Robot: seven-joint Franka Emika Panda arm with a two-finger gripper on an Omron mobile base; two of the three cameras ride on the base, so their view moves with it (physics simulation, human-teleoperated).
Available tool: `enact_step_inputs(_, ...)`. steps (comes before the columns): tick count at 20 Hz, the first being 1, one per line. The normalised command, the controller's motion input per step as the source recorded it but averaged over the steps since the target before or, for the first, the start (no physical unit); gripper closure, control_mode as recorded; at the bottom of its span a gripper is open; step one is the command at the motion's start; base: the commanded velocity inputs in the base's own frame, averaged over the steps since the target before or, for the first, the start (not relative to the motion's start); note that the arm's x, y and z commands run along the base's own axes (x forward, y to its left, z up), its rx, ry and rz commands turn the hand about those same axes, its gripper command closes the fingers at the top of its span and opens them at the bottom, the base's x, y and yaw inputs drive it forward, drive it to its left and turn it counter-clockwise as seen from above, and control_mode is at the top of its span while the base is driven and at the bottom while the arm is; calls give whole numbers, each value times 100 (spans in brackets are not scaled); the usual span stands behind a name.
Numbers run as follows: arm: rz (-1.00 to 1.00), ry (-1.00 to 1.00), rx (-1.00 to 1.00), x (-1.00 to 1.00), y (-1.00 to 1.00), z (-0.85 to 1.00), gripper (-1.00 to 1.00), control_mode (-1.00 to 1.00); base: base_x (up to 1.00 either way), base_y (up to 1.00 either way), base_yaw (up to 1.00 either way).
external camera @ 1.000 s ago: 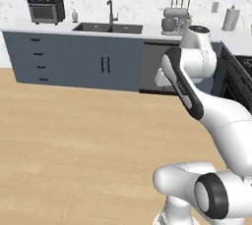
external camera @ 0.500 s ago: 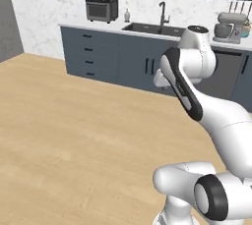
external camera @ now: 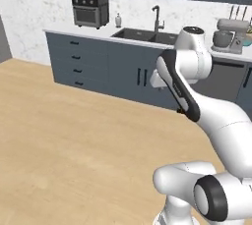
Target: Navigate to the dishwasher.
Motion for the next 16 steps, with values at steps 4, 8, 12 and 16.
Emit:
enact_step_inputs(4,0,0,0,0,0,0,-100,100,100,-100,-4)
enact_step_inputs(8,0,0,0,0,0,0,-100,100,100,-99,-16)
enact_step_inputs(12,0,0,0,0,0,0,-100,100,100,-96,-20)
enact_step_inputs(16,0,0,0,0,0,0,-100,100,100,-87,-25)
